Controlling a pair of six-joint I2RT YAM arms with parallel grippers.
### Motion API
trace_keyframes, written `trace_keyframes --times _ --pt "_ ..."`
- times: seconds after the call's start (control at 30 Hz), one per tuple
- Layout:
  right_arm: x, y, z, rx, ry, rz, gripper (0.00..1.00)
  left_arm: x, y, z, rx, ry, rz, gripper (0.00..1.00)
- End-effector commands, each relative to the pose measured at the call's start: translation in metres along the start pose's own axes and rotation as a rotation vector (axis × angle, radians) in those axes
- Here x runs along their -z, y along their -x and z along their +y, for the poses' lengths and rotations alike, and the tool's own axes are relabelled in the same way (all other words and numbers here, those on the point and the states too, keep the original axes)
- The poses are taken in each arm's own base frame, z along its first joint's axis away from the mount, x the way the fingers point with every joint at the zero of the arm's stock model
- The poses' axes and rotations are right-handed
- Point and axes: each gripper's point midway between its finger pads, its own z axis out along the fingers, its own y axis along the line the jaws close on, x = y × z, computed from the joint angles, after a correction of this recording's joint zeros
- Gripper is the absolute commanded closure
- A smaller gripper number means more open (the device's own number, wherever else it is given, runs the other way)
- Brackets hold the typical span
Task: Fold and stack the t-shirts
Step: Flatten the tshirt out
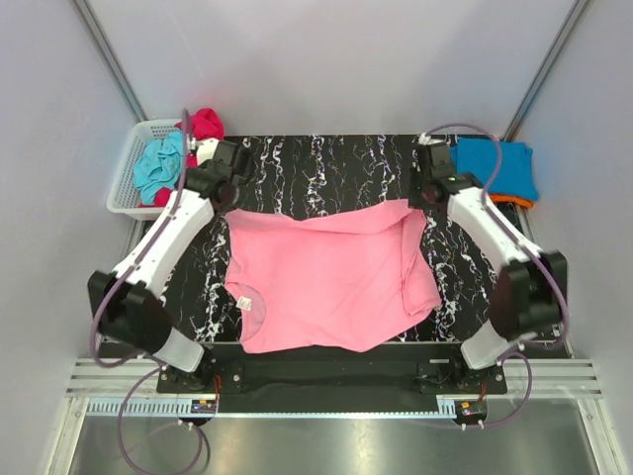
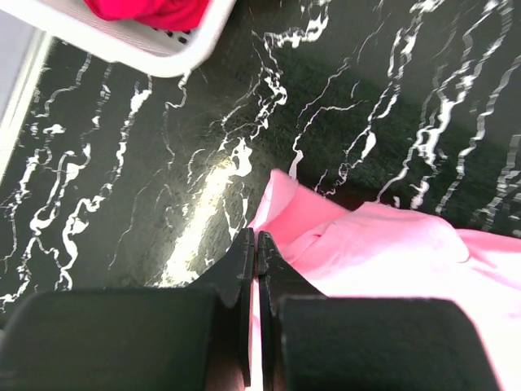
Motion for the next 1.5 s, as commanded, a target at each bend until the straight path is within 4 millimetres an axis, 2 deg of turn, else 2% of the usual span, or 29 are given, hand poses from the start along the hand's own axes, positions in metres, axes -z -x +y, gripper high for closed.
trace_keyframes --times 0.0,0.03,0.07,0.1,0.13,0.17,0.3,0.43,0.47,0.53,0.57,0.63,0.7,0.8,0.87,0.93,0.97,1.0,1.03,1.07,1.1,1.2,1.23,1.27,1.3,1.33,1.37,1.4,1.47 --pt "0.089 0.041 -0.014 -0.048 -0.018 -0.184 1.0 0.046 0.025 0.023 0.068 -0.057 -0.101 1.0" --pt "0.104 0.047 -0.018 -0.052 -0.028 -0.216 1.0 0.054 0.027 0.028 0.077 -0.064 -0.115 1.0" --pt "0.133 0.056 -0.024 -0.065 -0.022 -0.28 1.0 0.071 0.032 0.038 0.1 -0.087 -0.147 1.0" --pt "0.152 0.061 -0.027 -0.07 -0.022 -0.309 1.0 0.08 0.036 0.044 0.105 -0.094 -0.164 1.0" --pt "0.181 0.067 -0.031 -0.081 -0.005 -0.373 1.0 0.091 0.039 0.051 0.117 -0.104 -0.182 1.0" --pt "0.198 0.071 -0.033 -0.09 0.004 -0.405 1.0 0.101 0.04 0.06 0.118 -0.103 -0.19 1.0" --pt "0.29 0.082 -0.05 -0.142 0.037 -0.57 1.0 0.177 0.065 0.106 0.219 -0.179 -0.349 1.0" --pt "0.377 0.076 -0.067 -0.174 0.091 -0.741 1.0 0.253 0.079 0.155 0.33 -0.28 -0.519 1.0" --pt "0.392 0.074 -0.069 -0.178 0.104 -0.775 1.0 0.276 0.085 0.17 0.358 -0.312 -0.574 1.0" --pt "0.431 0.068 -0.074 -0.178 0.152 -0.87 1.0 0.306 0.085 0.192 0.401 -0.357 -0.651 1.0" --pt "0.441 0.066 -0.075 -0.178 0.165 -0.892 1.0 0.325 0.088 0.204 0.43 -0.383 -0.697 1.0" --pt "0.466 0.06 -0.077 -0.168 0.201 -0.956 1.0 0.343 0.086 0.216 0.439 -0.417 -0.744 1.0" --pt "0.478 0.057 -0.075 -0.153 0.235 -0.981 1.0 0.358 0.09 0.224 0.443 -0.444 -0.795 1.0" --pt "0.475 0.058 -0.071 -0.144 0.247 -0.974 1.0 0.363 0.099 0.221 0.433 -0.454 -0.825 1.0" --pt "0.462 0.065 -0.067 -0.143 0.242 -0.953 1.0 0.35 0.11 0.205 0.411 -0.433 -0.795 1.0" --pt "0.438 0.071 -0.06 -0.14 0.236 -0.904 1.0 0.337 0.119 0.189 0.394 -0.413 -0.762 1.0" --pt "0.433 0.078 -0.057 -0.141 0.238 -0.912 1.0 0.33 0.125 0.179 0.392 -0.414 -0.75 1.0" --pt "0.417 0.08 -0.053 -0.139 0.23 -0.883 1.0 0.315 0.133 0.161 0.366 -0.4 -0.716 1.0" --pt "0.404 0.086 -0.05 -0.136 0.222 -0.865 1.0 0.309 0.138 0.153 0.362 -0.392 -0.706 1.0" --pt "0.399 0.093 -0.047 -0.133 0.222 -0.872 1.0 0.302 0.147 0.142 0.357 -0.388 -0.707 1.0" --pt "0.386 0.096 -0.046 -0.128 0.208 -0.857 1.0 0.286 0.156 0.127 0.337 -0.361 -0.683 1.0" --pt "0.359 0.117 -0.038 -0.118 0.185 -0.843 1.0 0.275 0.185 0.103 0.322 -0.341 -0.697 1.0" --pt "0.342 0.125 -0.033 -0.108 0.175 -0.814 1.0 0.25 0.195 0.074 0.273 -0.334 -0.647 1.0" --pt "0.339 0.133 -0.029 -0.108 0.179 -0.824 1.0 0.257 0.21 0.072 0.283 -0.346 -0.677 1.0" --pt "0.338 0.14 -0.027 -0.095 0.179 -0.829 1.0 0.249 0.217 0.061 0.267 -0.345 -0.665 1.0" --pt "0.325 0.148 -0.022 -0.088 0.177 -0.808 1.0 0.227 0.222 0.04 0.23 -0.345 -0.618 1.0" --pt "0.332 0.157 -0.02 -0.086 0.186 -0.831 1.0 0.232 0.235 0.042 0.255 -0.357 -0.643 1.0" --pt "0.325 0.161 -0.018 -0.077 0.178 -0.819 1.0 0.229 0.24 0.038 0.255 -0.363 -0.639 1.0" --pt "0.329 0.166 -0.017 -0.073 0.18 -0.83 1.0 0.221 0.247 0.037 0.266 -0.364 -0.627 1.0"
